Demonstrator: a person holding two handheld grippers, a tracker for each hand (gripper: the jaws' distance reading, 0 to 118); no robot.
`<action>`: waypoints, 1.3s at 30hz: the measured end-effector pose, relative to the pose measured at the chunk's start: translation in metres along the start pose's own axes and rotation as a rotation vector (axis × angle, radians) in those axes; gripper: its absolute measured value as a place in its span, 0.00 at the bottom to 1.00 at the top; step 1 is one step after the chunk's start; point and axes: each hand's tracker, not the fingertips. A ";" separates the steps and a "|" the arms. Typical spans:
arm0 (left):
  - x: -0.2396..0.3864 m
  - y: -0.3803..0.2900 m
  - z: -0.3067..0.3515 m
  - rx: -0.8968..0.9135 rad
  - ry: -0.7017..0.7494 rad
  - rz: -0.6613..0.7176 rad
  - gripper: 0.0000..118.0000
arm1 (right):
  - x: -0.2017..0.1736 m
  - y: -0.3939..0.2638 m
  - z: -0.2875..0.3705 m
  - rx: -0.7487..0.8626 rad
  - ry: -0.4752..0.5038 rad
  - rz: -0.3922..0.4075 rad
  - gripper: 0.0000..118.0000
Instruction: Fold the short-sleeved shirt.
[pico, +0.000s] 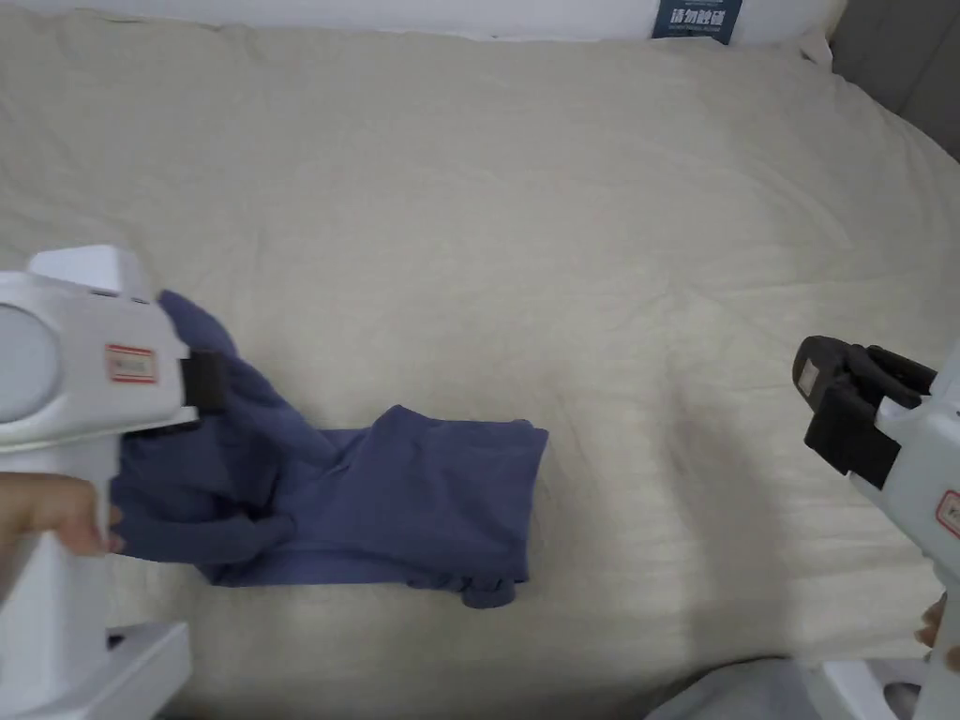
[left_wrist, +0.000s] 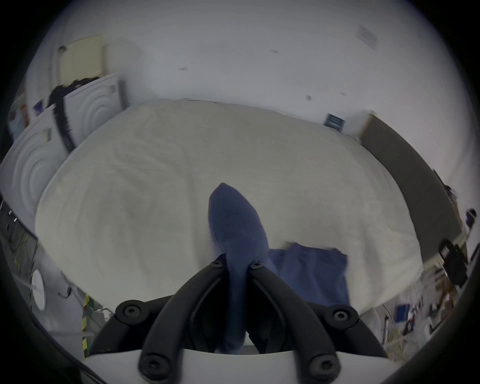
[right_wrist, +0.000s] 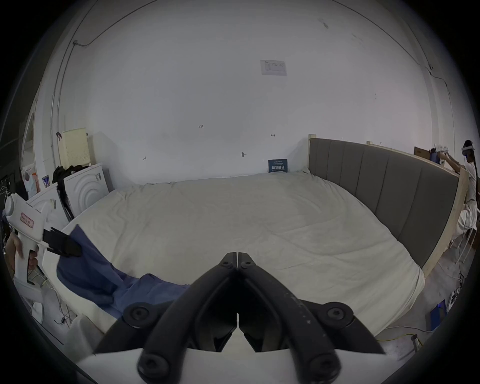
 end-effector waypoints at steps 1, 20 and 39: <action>0.015 -0.004 -0.007 -0.014 -0.037 -0.015 0.09 | 0.001 0.000 0.002 0.003 0.000 0.004 0.01; 0.101 -0.035 -0.095 -0.079 -0.281 -0.065 0.11 | 0.035 -0.012 0.027 -0.013 -0.090 -0.055 0.01; 0.123 -0.059 -0.140 -0.174 -0.280 0.044 0.00 | 0.009 -0.007 0.021 -0.042 -0.032 -0.001 0.01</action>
